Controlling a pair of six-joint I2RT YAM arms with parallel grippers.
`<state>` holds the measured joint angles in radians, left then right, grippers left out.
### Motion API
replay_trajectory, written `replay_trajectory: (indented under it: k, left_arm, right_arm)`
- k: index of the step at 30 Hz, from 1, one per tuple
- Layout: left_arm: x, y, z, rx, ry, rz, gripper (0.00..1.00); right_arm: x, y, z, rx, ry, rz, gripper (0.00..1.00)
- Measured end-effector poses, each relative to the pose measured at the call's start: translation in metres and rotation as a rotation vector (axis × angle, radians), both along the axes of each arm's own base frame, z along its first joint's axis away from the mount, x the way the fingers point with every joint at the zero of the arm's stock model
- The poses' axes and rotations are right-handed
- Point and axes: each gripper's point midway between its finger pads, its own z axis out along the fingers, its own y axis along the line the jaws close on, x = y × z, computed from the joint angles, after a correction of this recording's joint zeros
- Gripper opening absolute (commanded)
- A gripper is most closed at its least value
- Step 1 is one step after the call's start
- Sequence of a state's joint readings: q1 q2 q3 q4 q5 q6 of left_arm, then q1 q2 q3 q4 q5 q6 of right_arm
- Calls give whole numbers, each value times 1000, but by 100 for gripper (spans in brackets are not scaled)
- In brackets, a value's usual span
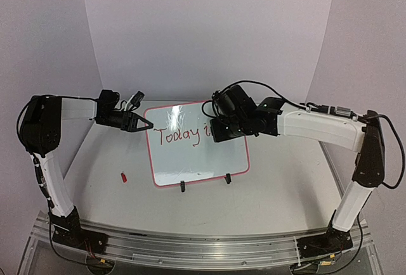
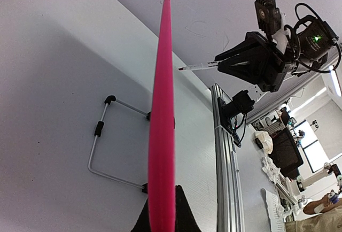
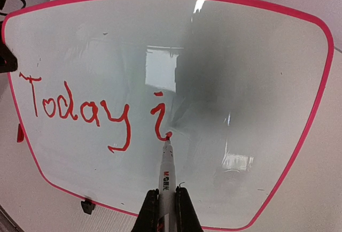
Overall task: Write a sentence on the whiteboard
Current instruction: Write on the whiteboard with the whiteboard.
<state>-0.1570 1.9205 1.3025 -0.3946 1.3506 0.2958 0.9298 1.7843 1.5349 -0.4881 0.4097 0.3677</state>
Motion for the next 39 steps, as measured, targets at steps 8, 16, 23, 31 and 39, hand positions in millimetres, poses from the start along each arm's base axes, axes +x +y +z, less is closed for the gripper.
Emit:
replay_trajectory:
  k: [8,16,23,31,39]
  left_arm:
    - [0,0,0,0,-1,0,0]
    - [0,0,0,0,-1,0,0]
    - [0,0,0,0,0,0,0]
    - [0,0,-1,0,2,-1,0]
    - [1,0,-1,0,2,-1,0]
  right_arm:
    - [0,-1,11,20,-22,-2,0]
    - [9,-8,14,10,-46,-36,0]
    - [15,-12,17,12,-61,-57,0]
    - [18,-12,16,18,-65,-62,0]
    - [22,-12,7,5,-57,-69,0]
